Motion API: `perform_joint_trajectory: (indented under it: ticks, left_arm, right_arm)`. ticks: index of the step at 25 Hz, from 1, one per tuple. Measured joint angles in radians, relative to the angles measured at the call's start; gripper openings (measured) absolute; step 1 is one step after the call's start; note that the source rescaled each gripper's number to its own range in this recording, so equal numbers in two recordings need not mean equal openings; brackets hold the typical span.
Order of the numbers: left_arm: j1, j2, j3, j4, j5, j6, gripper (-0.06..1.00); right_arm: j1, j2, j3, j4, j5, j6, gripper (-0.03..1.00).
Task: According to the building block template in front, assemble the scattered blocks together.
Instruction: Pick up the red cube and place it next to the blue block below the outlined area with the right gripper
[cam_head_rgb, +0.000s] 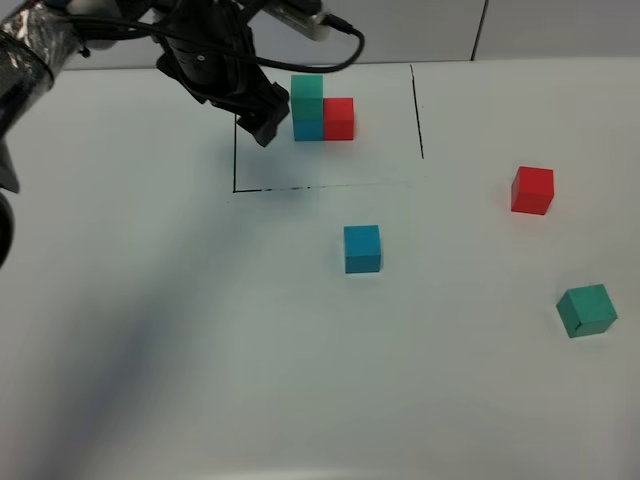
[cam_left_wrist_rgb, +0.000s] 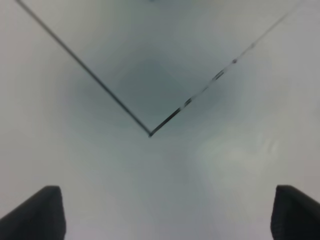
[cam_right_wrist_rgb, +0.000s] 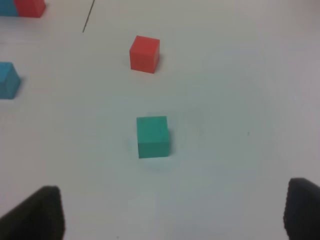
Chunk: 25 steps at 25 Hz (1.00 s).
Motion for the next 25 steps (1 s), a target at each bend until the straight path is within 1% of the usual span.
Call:
perform_joint_trajectory:
  ticks: [5,10,12,15,18,20,25]
  left_arm:
    - [0.100,-0.093,0.135,0.000,0.000,-0.033,0.78]
    - [0.179,-0.249,0.304,-0.003,-0.004,-0.057,0.77]
    - [0.211,-0.321,0.395,-0.003,-0.033,-0.077,0.77]
    - [0.246,-0.440,0.528,-0.002,-0.126,-0.101,0.77]
    - [0.253,-0.563,0.648,-0.002,-0.224,-0.108,0.77]
    - [0.253,-0.648,0.710,-0.003,-0.271,-0.120,0.77]
    - [0.253,-0.833,0.820,-0.003,-0.297,-0.161,0.77]
  right_arm:
    - [0.000,0.000,0.000,0.000,0.000,0.000,0.77]
    - [0.000,0.000,0.000,0.001,0.000,0.000,0.77]
    - [0.000,0.000,0.000,0.001,0.000,0.000,0.77]
    - [0.000,0.000,0.000,0.002,0.000,0.000,0.77]
    - [0.000,0.000,0.000,0.002,0.000,0.000,0.77]
    - [0.000,0.000,0.000,0.002,0.000,0.000,0.77]
    - [0.000,0.000,0.000,0.005,0.000,0.000,0.77]
